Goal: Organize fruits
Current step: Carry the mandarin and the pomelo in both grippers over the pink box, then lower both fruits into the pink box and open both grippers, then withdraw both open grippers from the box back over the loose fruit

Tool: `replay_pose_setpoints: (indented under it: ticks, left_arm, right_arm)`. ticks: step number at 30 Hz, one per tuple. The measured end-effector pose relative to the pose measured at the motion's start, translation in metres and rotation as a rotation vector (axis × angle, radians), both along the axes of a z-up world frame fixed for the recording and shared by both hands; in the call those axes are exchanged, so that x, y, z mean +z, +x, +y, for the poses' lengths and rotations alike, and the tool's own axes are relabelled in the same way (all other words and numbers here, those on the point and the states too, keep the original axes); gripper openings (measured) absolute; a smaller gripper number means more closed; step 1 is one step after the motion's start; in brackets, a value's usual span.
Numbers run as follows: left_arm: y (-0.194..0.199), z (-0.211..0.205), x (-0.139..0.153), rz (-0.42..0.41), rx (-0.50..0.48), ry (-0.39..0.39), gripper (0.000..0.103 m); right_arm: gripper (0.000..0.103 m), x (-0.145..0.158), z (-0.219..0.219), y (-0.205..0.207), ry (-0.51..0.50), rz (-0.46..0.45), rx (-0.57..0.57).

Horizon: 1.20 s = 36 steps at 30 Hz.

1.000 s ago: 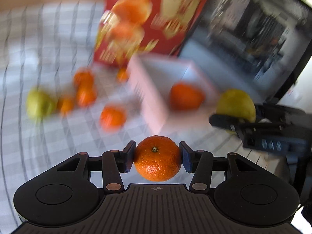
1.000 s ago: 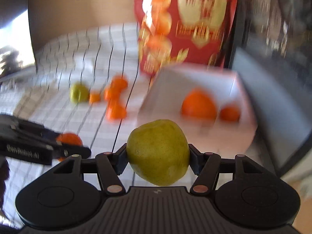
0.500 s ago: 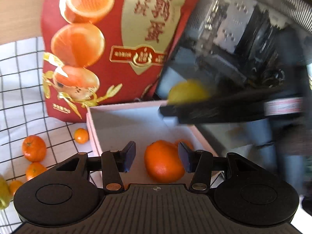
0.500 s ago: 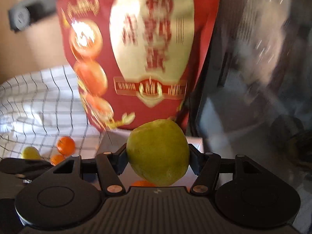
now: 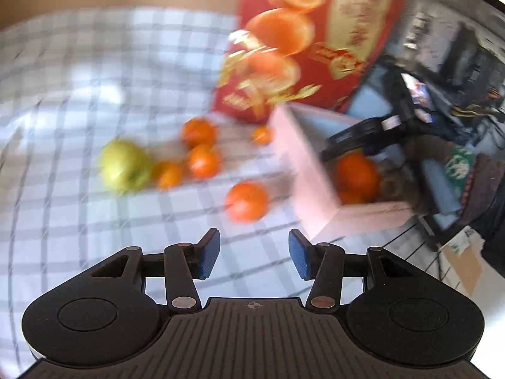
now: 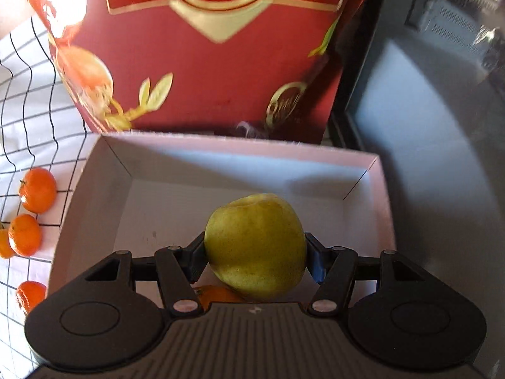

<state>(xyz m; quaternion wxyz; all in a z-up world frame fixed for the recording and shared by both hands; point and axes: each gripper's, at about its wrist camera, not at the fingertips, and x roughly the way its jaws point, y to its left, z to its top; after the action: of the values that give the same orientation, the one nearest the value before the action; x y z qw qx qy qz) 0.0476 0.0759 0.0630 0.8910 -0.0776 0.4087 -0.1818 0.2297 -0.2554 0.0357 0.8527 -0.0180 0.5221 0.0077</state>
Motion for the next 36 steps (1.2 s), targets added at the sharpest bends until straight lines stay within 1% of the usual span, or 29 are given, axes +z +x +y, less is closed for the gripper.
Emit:
replay_pose_setpoints:
  ticks: [3,5,8,11,14,16,20,22,25,27,28,30,33,34,36]
  left_arm:
    - [-0.008,0.029,-0.010,0.044,0.116,0.007,0.053]
    - [-0.011,0.044,-0.013,0.049,0.163,0.004,0.053]
    - [-0.013,0.063,-0.018,0.064,0.206,-0.002,0.053]
    - [-0.014,0.071,-0.024,0.079,0.229,0.009,0.053]
    - [-0.015,0.076,-0.026,0.079,0.232,0.019,0.053]
    - [-0.016,0.079,-0.026,0.077,0.228,0.011,0.053]
    - [-0.016,0.082,-0.024,0.070,0.221,-0.003,0.053]
    - [-0.016,0.083,-0.024,0.072,0.218,-0.008,0.053]
    - [-0.019,0.086,-0.025,0.070,0.222,-0.015,0.053]
    - [-0.022,0.091,-0.024,0.067,0.228,-0.024,0.053]
    - [-0.024,0.094,-0.024,0.066,0.234,-0.028,0.053]
    - [-0.028,0.100,-0.024,0.066,0.251,-0.035,0.053]
    - [-0.033,0.111,-0.026,0.076,0.283,-0.041,0.053]
    - [-0.035,0.114,-0.027,0.079,0.289,-0.041,0.053]
    - [-0.038,0.118,-0.028,0.084,0.300,-0.037,0.053]
  right_arm:
    - [0.062,-0.003,0.001,0.001,-0.008,0.013,-0.018]
    - [0.062,0.003,0.001,-0.003,-0.011,-0.012,-0.026]
    - [0.063,0.017,0.007,-0.014,-0.029,-0.043,-0.027]
    - [0.064,0.037,0.023,-0.037,-0.052,-0.115,0.000]
    - [0.065,0.058,0.046,-0.062,-0.043,-0.185,0.065]
    - [0.065,0.068,0.069,-0.079,-0.046,-0.226,0.141]
    - [0.065,0.087,0.113,-0.101,-0.039,-0.269,0.296]
    - [0.064,0.091,0.134,-0.110,-0.029,-0.279,0.376]
    - [0.064,0.085,0.167,-0.112,-0.052,-0.268,0.460]
    - [0.062,0.076,0.182,-0.110,-0.071,-0.254,0.477]
    - [0.058,0.070,0.184,-0.106,-0.076,-0.243,0.476]
    - [0.054,0.061,0.193,-0.098,-0.069,-0.215,0.457]
    - [0.053,0.047,0.198,-0.080,-0.034,-0.180,0.403]
    - [0.053,0.039,0.196,-0.074,-0.015,-0.171,0.384]
    - [0.053,0.034,0.196,-0.060,0.031,-0.151,0.336]
